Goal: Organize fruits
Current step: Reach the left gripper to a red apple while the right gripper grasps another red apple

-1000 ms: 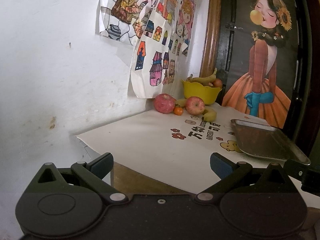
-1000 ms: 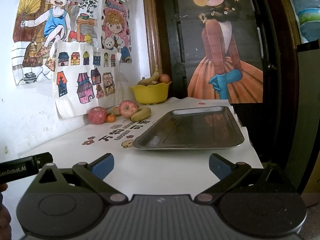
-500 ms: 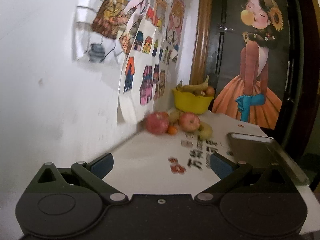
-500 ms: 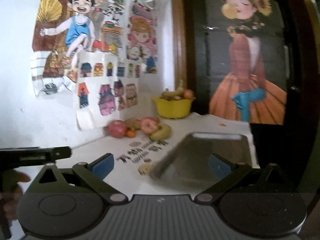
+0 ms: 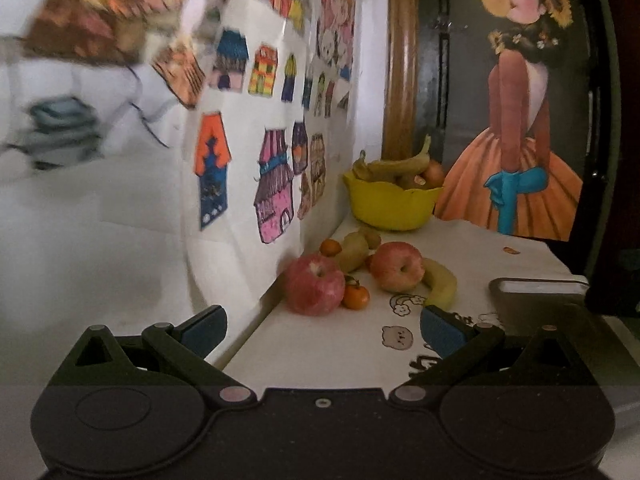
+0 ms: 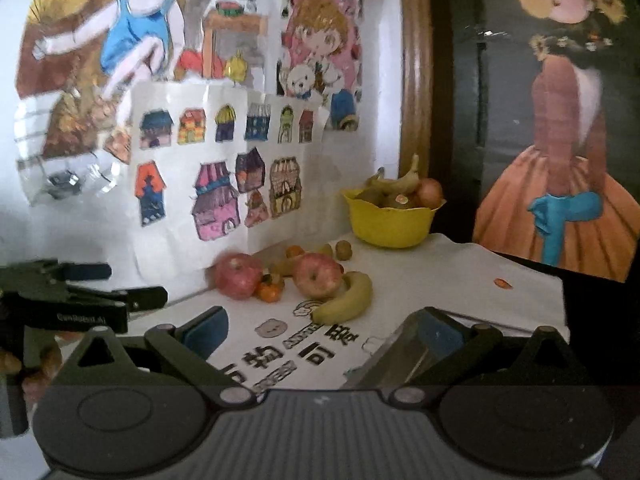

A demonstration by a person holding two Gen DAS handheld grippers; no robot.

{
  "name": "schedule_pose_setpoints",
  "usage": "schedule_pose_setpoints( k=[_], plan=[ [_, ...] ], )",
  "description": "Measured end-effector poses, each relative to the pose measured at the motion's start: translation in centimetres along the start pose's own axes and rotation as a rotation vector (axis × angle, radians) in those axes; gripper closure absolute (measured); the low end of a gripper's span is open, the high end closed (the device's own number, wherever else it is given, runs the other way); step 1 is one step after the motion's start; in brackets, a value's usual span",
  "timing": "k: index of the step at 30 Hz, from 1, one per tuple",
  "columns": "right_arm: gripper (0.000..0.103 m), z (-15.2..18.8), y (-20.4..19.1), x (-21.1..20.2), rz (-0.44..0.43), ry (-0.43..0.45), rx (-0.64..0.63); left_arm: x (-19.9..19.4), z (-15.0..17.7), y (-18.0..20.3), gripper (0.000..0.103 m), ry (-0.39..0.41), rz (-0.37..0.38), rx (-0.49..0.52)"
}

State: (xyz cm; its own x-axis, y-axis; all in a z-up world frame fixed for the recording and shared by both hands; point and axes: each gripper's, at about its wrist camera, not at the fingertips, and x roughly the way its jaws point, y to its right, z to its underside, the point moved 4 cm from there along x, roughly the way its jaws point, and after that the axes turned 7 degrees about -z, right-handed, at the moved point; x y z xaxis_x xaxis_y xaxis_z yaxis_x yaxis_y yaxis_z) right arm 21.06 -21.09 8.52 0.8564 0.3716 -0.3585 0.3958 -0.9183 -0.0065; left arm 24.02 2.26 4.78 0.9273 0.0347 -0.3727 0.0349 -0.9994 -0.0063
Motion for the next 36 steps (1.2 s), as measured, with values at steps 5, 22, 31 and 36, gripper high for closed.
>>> schedule_pose_setpoints(
  k=[5,22,31,36],
  plan=[
    [0.0,-0.7,2.5,4.1,-0.026,-0.079,-0.093,4.0,-0.1,0.5,0.001,-0.047,-0.017,-0.008],
    [0.0,-2.1,5.3,18.9,-0.213,-0.188,-0.357,11.6,-0.8,2.1,0.013,-0.115,-0.071,-0.054],
    [0.008,-1.0,4.5,23.6,-0.268,-0.244,-0.404,13.9,-1.1,1.8,0.021,-0.125,-0.099,-0.148],
    [0.013,-0.8,4.0,25.3,-0.268,-0.257,-0.417,14.7,-1.0,1.3,0.022,-0.137,-0.099,-0.188]
  ],
)
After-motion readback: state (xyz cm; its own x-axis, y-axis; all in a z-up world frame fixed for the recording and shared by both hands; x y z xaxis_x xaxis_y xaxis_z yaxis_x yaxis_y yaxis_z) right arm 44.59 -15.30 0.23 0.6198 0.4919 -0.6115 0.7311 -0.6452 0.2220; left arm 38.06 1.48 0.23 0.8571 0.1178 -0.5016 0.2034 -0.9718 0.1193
